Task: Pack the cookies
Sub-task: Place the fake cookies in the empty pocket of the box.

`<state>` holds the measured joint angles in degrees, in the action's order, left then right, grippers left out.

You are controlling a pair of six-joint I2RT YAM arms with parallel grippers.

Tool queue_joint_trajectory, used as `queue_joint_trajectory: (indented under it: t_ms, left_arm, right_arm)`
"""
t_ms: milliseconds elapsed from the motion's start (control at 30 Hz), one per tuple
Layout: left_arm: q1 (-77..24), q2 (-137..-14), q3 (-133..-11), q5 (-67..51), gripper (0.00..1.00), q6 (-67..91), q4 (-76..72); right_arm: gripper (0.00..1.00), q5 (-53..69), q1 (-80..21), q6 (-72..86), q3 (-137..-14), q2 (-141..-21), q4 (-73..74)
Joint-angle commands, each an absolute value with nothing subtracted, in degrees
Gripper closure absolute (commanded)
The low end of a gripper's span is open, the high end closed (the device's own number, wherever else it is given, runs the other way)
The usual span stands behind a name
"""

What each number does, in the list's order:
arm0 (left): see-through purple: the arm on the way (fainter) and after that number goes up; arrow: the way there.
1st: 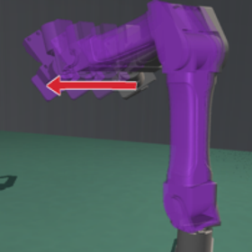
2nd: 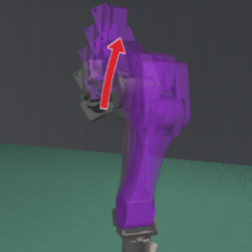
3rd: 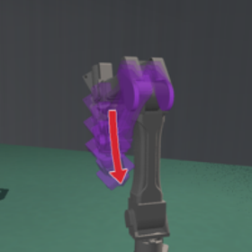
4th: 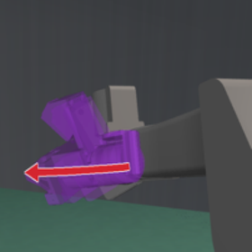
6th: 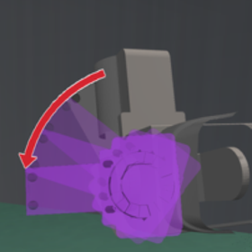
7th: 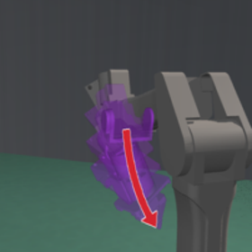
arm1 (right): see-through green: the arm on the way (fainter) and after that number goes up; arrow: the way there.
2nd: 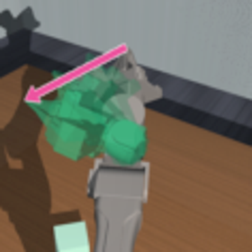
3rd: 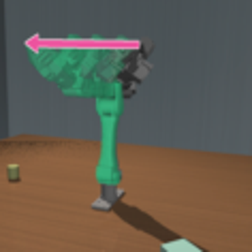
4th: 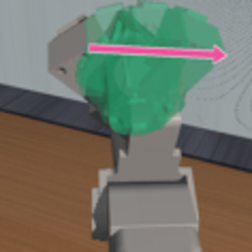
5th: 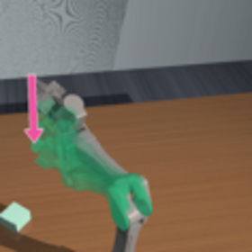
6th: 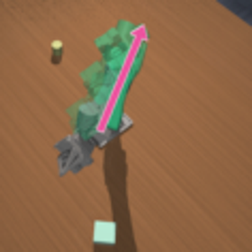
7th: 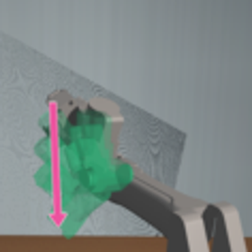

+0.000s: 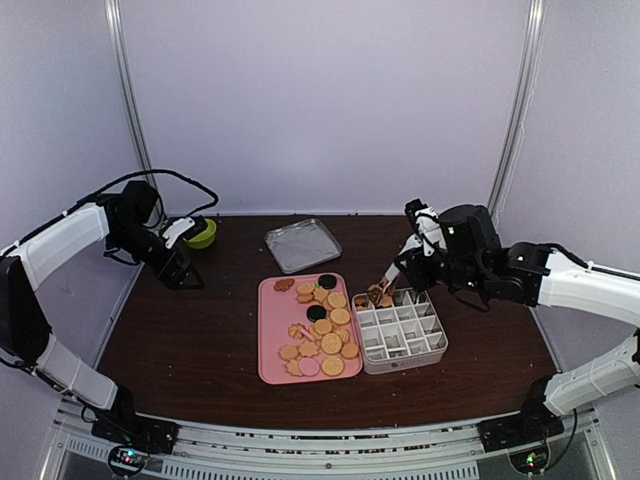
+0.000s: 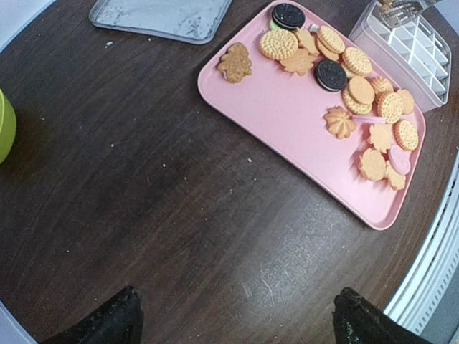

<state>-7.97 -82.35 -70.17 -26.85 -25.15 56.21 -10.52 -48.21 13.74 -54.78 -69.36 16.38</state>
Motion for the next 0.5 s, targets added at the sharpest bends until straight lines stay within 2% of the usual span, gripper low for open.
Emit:
queue_joint_trajectory:
  t_ms: [0, 467]
  left_arm:
    - [-7.55, -84.9, -72.17, -25.12, 0.05, -29.67, 59.33]
    - [-7.4, -92.46, -78.16, -22.31, 0.06, -34.64, 63.57]
  right_arm:
    - [0.93, -10.21, -46.98, 15.44, -55.64, -67.59, 16.6]
    - [0.92, -6.0, -45.23, 19.83, -57.83, -72.82, 14.51]
